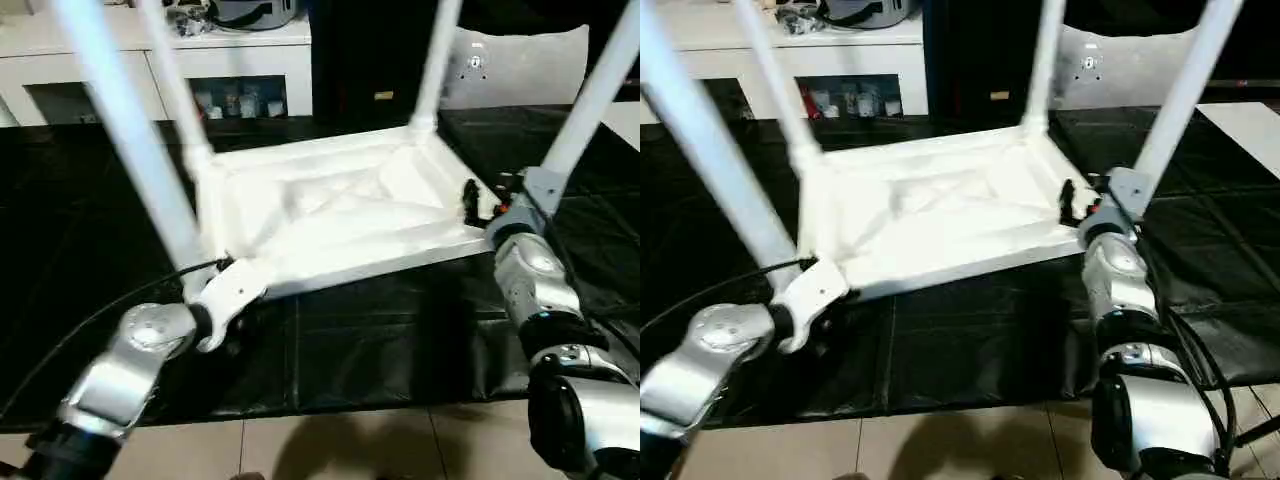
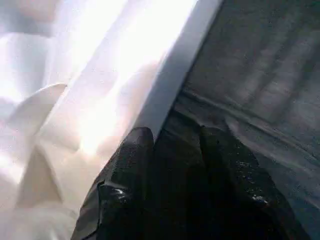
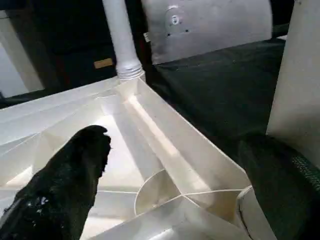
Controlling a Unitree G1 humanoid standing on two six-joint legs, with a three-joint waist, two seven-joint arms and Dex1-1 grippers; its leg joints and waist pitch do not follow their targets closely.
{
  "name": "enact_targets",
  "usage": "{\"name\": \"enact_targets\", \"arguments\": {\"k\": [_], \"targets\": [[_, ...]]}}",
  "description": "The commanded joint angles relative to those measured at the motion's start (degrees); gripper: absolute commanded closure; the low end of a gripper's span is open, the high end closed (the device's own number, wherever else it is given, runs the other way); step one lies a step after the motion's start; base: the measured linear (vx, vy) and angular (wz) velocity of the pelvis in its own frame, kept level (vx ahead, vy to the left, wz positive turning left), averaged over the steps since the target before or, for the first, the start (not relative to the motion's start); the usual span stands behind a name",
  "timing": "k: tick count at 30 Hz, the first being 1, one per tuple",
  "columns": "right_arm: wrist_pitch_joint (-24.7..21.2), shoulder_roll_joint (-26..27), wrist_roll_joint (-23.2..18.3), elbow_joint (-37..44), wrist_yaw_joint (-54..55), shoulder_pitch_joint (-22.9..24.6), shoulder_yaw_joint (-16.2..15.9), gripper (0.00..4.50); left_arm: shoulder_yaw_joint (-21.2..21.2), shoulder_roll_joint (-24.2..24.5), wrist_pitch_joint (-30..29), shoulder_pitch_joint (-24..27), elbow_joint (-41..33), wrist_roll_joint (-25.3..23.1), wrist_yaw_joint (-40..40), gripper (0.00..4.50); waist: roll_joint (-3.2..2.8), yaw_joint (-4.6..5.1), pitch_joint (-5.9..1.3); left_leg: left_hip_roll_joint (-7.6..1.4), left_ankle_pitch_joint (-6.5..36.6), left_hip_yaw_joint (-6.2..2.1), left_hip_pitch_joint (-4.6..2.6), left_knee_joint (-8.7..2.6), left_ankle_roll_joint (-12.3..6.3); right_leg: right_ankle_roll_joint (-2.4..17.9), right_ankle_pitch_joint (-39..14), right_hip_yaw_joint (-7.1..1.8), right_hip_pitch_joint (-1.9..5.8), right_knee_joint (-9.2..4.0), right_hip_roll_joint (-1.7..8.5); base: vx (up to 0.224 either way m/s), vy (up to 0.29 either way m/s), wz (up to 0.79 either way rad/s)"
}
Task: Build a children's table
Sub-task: Rotate table base
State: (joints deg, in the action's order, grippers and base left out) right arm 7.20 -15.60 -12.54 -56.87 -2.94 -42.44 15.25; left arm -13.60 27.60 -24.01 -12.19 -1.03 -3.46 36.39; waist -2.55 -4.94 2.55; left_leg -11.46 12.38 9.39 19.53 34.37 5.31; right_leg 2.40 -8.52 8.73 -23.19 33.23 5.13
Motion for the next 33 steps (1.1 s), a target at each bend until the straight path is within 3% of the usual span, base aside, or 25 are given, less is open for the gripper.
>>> {"name": "enact_targets", "arguments": {"k": [1, 5, 6, 11, 18, 19, 22, 24, 25, 27, 28, 33], "targets": [[0.2, 0.4, 1.2, 2.9, -0.8, 1.9, -1.0, 0.0, 5.7, -4.3, 3.7, -0.7, 2.8, 0.9, -7.2, 2.67, -0.26, 0.38, -3.88, -0.72, 8.9, 0.13, 0.52, -3.47, -3.78, 6.1, -19.6, -3.02, 3.43, -4.15, 3.17, 0.0, 0.0, 0.0], [-1.6, 1.8, 0.8, 6.0, -2.6, 3.5, -2.0, 0.0, 8.7, -7.7, 6.4, 0.4, 3.9, 3.8, -9.9, 2.67, 0.15, 0.35, -4.04, -0.91, 8.7, -0.07, 0.76, -3.52, -4.29, 5.8, -19.9, -2.8, 3.58, -4.17, 3.22, 0.0, 0.0, 0.0], [-2.3, 2.4, 0.6, 7.6, -3.7, 4.4, -2.7, 0.0, 9.3, -8.5, 8.0, 1.2, 4.3, 4.7, -10.2, 2.67, -0.02, 0.38, -3.91, -0.81, 9.1, -0.02, 0.73, -3.51, -4.63, 5.4, -20.6, -2.73, 3.48, -4.46, 3.16, 0.0, 0.0, 0.0], [-5.6, 4.6, 0.3, 19.7, -11.9, 11.8, -8.7, 0.0, 11.9, -12.2, 17.8, 8.1, 3.9, 8.7, -10.5, 2.67, 0.19, 0.83, -3.85, -1.12, 9.4, -0.14, 1.0, -3.67, -5.21, 4.3, -21.8, -2.79, 3.37, -4.7, 3.24, 0.0, 0.0, 0.0], [-7.9, 5.5, 0.7, 28.3, -13.2, 17.6, -11.7, 0.0, 13.2, -14.1, 28.9, 13.3, 6.2, 8.2, -12.6, 2.67, -0.09, 0.86, -3.41, -1.32, 11.6, -0.23, 0.78, -3.96, -4.84, 2.9, -25.0, -2.84, 2.95, -5.42, 3.11, 0.0, 0.0, 0.0], [-8.9, 5.5, 1.0, 30.4, -13.5, 18.9, -12.3, 0.0, 14.1, -14.6, 31.7, 13.8, 7.5, 8.1, -13.8, 2.67, -0.01, 0.84, -3.25, -1.19, 12.4, -0.14, 0.73, -4.0, -4.46, 1.4, -26.6, -2.81, 2.9, -5.89, 3.09, 0.0, 0.0, 0.0], [-11.0, 5.4, 2.1, 33.8, -13.7, 21.4, -13.3, 0.0, 17.3, -16.4, 40.5, 13.8, 14.6, 8.0, -17.6, 2.67, 0.03, 1.0, -3.21, -0.88, 13.3, -0.19, 0.74, -3.99, -4.06, -0.5, -28.2, -2.64, 2.87, -6.29, 2.91, 0.0, 0.0, 0.0], [-11.4, 5.4, 2.3, 34.4, -13.5, 21.9, -13.4, 0.0, 18.0, -16.7, 42.3, 13.7, 16.7, 8.3, -17.9, 2.34, 0.06, 1.02, -3.21, -0.75, 13.3, -0.24, 0.8, -3.97, -3.99, -1.1, -28.7, -2.51, 2.9, -6.43, 2.95, 0.0, 0.0, 0.0], [-12.1, 5.3, 2.7, 35.6, -13.6, 23.0, -14.0, 0.0, 18.3, -17.1, 47.3, 13.7, 22.0, 8.3, -18.4, 2.34, 0.01, 1.04, -3.14, -0.59, 13.3, -0.34, 0.85, -3.96, -4.11, -1.9, -29.5, -2.39, 2.8, -6.72, 2.89, 0.0, 0.0, 0.0], [-12.5, 5.2, 2.9, 36.2, -13.6, 23.5, -14.3, 0.0, 18.6, -17.4, 50.0, 13.8, 25.2, 8.7, -18.2, 2.31, 0.06, 1.39, -3.21, -0.58, 13.5, -0.42, 1.06, -4.01, -3.85, -2.7, -29.7, -2.35, 3.01, -6.67, 2.94, 0.0, 0.0, 0.0], [-12.7, 4.7, 3.4, 36.5, -14.0, 23.9, -14.9, 0.0, 19.3, -17.9, 53.7, 13.2, 31.5, 8.8, -18.7, 2.07, 0.01, 1.56, -3.14, -0.29, 13.5, -0.4, 1.06, -3.85, -4.04, -3.4, -30.2, -2.2, 2.86, -7.04, 2.75, 0.0, 0.0, 0.0], [-15.0, 4.0, 3.2, 39.1, -15.2, 25.1, -15.7, 0.0, 22.1, -18.7, 58.6, 11.4, 37.3, 9.3, -21.6, 1.8, 0.11, 1.96, -3.04, -0.54, 15.0, -0.68, 1.01, -3.97, -3.71, -3.7, -31.9, -1.95, 2.96, -7.19, 3.08, 0.0, 0.0, 0.0]]}}
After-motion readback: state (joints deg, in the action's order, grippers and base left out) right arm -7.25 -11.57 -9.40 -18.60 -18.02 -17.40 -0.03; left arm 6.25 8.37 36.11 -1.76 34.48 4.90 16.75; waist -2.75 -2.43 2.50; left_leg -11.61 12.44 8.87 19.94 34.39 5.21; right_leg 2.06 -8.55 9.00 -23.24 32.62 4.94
